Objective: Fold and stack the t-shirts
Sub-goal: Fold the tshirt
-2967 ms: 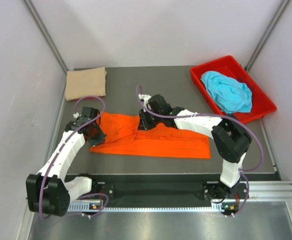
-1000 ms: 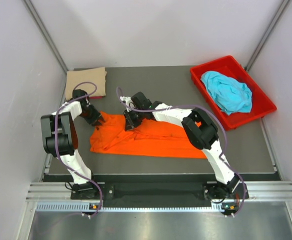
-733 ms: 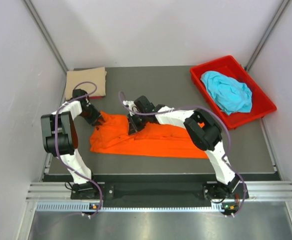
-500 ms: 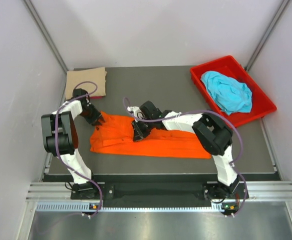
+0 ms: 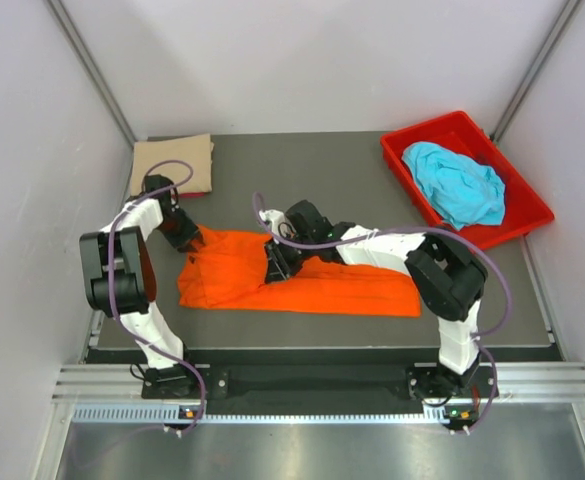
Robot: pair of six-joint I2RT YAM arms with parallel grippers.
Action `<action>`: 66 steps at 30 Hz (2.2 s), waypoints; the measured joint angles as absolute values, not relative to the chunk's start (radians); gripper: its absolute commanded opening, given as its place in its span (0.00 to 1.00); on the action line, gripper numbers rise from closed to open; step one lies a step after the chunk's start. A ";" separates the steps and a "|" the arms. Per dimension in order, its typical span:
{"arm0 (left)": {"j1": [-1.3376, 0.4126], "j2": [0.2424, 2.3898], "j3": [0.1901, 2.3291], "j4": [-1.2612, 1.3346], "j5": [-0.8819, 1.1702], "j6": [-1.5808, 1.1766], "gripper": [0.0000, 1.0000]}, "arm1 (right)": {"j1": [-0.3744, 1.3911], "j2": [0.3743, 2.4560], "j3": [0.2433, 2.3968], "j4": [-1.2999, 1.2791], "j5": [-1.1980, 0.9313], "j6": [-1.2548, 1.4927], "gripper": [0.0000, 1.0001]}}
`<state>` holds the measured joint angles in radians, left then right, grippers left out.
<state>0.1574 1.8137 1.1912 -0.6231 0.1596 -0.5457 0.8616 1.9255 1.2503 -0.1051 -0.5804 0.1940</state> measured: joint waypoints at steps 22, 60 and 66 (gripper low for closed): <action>0.168 1.816 1.163 -0.622 0.109 -0.606 0.36 | 0.868 2.078 1.391 -0.182 -0.333 0.368 0.28; 0.172 1.929 1.325 -0.614 0.036 -0.558 0.27 | 0.502 1.894 1.169 -0.189 0.031 0.521 0.25; 0.176 1.929 1.328 -0.596 0.119 -0.556 0.32 | 0.494 1.863 1.134 -0.192 0.071 0.537 0.26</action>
<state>0.1761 1.9293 1.3277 -0.5961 0.1192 -0.5564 0.4942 1.8629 1.1339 -0.1917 0.0711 0.5373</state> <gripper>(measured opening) 0.309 0.255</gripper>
